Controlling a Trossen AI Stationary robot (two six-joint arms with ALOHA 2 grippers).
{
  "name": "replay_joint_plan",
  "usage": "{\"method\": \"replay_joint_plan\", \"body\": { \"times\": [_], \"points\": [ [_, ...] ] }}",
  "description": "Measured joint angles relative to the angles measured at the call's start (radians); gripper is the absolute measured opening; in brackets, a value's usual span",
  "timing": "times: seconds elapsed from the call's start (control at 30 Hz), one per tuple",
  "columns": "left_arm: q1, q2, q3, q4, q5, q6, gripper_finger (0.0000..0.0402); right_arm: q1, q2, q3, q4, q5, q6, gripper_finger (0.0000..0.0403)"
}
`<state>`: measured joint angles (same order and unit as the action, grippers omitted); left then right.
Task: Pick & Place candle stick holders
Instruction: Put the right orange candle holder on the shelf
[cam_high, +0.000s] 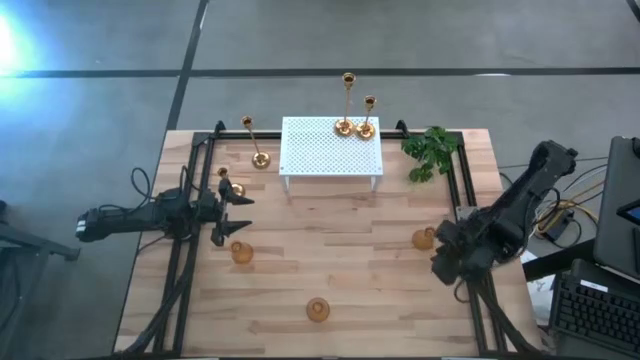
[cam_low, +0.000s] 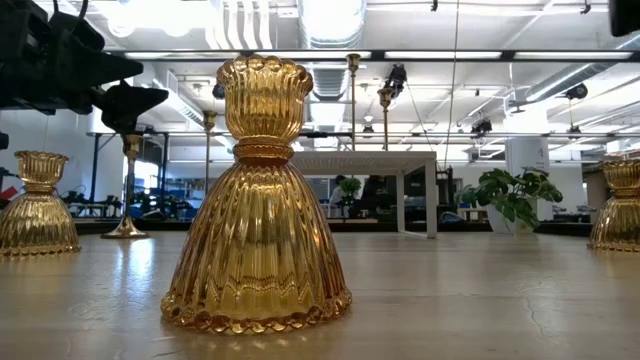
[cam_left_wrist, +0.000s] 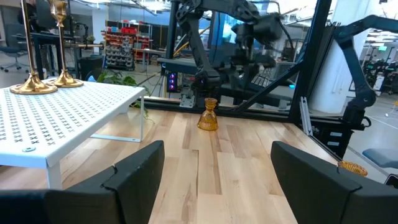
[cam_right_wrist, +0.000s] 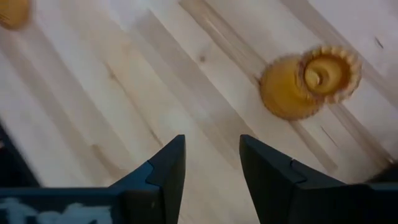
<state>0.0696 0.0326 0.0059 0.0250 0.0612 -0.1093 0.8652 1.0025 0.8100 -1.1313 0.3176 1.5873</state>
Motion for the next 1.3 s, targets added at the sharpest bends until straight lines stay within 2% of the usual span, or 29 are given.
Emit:
{"method": "replay_joint_plan", "body": {
  "times": [0.23, 0.37, 0.47, 0.63, 0.8, 1.03, 1.13, 1.3],
  "points": [
    [0.0, 0.0, 0.0, 0.0, 0.0, 0.0, 0.03, 0.093, 0.18, -0.016, -0.036, 0.028, 0.172, 0.0127],
    [0.0, 0.0, 0.0, 0.0, 0.0, 0.0, 0.03, 0.122, 0.282, -0.016, -0.036, 0.077, 0.235, 0.0122],
    [0.0, 0.0, 0.0, 0.0, 0.0, 0.0, 0.0301, 0.127, 0.354, -0.027, -0.036, 0.073, 0.298, 0.0123],
    [0.0, 0.0, 0.0, 0.0, 0.0, 0.0, 0.03, 0.14, 0.446, -0.041, -0.021, 0.063, 0.377, 0.0153],
    [0.0, 0.0, 0.0, 0.0, 0.0, 0.0, 0.0301, 0.147, 0.511, -0.047, 0.023, 0.174, 0.461, 0.0192],
    [0.0, 0.0, 0.0, 0.0, 0.0, 0.0, 0.0301, 0.147, 0.589, -0.05, 0.031, 0.216, 0.499, 0.0237],
    [0.0, 0.0, 0.0, 0.0, 0.0, 0.0, 0.0301, 0.147, 0.627, -0.058, 0.028, 0.264, 0.557, 0.0245],
    [0.0, 0.0, 0.0, 0.0, 0.0, 0.0, 0.03, 0.142, 0.689, -0.064, 0.028, 0.263, 0.567, 0.0239]
  ]
}}
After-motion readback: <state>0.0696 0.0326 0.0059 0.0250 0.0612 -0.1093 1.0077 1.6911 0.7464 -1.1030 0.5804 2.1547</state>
